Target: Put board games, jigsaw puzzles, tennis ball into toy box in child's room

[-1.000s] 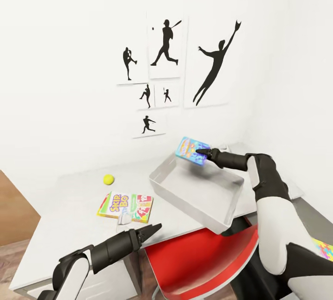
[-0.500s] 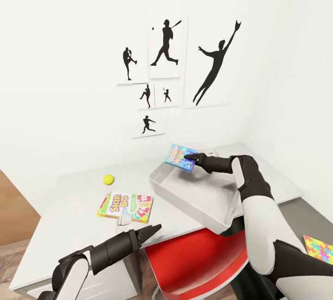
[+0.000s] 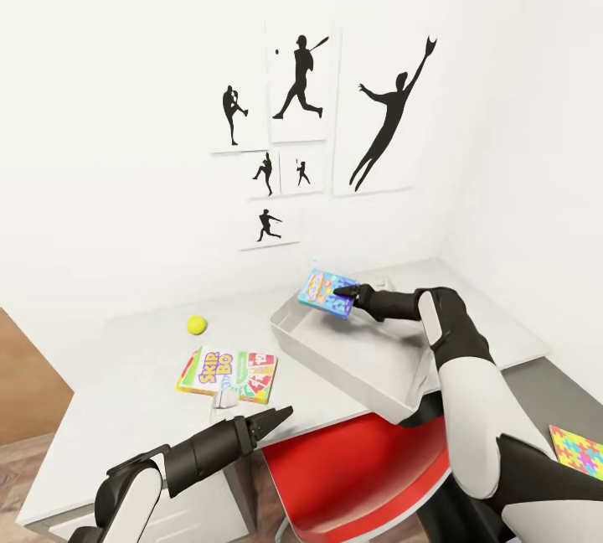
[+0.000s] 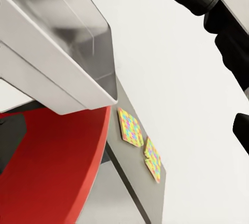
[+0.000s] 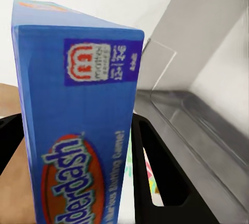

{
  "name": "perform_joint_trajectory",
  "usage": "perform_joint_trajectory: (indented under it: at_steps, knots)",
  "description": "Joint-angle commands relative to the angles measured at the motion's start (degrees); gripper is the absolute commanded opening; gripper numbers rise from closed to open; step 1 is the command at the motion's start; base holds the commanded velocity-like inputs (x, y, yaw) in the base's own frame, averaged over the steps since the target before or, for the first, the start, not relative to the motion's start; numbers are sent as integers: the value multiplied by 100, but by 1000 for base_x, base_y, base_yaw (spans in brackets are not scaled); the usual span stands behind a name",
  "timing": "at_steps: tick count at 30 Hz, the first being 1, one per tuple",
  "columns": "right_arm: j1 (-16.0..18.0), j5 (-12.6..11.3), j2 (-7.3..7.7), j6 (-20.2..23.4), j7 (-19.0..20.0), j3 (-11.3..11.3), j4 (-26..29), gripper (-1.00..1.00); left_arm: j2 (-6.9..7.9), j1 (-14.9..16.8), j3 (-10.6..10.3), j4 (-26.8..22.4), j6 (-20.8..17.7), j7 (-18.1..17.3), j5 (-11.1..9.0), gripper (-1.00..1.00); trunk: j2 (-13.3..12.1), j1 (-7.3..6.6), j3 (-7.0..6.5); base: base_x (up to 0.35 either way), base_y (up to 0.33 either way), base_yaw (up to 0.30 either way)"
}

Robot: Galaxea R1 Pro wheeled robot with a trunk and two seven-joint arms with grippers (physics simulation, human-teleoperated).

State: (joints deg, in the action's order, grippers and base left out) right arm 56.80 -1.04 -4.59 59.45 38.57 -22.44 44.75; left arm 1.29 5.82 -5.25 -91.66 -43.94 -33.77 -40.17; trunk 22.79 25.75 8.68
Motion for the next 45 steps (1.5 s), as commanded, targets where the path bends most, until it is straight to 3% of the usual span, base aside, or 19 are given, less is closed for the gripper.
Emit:
perform_joint_trajectory:
  at_steps: [1, 11, 22, 34, 41, 45]
  knots:
    - [7, -31, -4, 55, 7, -35, -9, -100, 3, 5, -2, -2, -35, 10, -31, 100, 13, 3, 14, 0, 0, 0]
    - [4, -39, 39, 55, 4, -69, -139, -100, 3, 7, -2, -1, -35, 17, -25, 100, 13, 3, 36, 0, 0, 0]
    - [17, -53, 196, 55, 10, -330, -585, -100, 9, 7, 4, -1, -35, 13, -24, 100, 13, 3, 121, 0, 0, 0]
    - [57, -56, 267, 55, 3, -396, -721, -100, 11, 7, 9, -1, -35, -2, -45, 100, 13, 3, 231, 0, 0, 0]
    - [67, -59, 272, 55, 2, -400, -729, -100, 13, 7, -9, -21, -30, -86, -93, 100, 13, 3, 296, 0, 0, 0]
    - [77, -60, 273, 55, 2, -401, -730, -100, 7, 7, -24, -30, -28, -453, -105, 100, 13, 3, 333, 0, 0, 0]
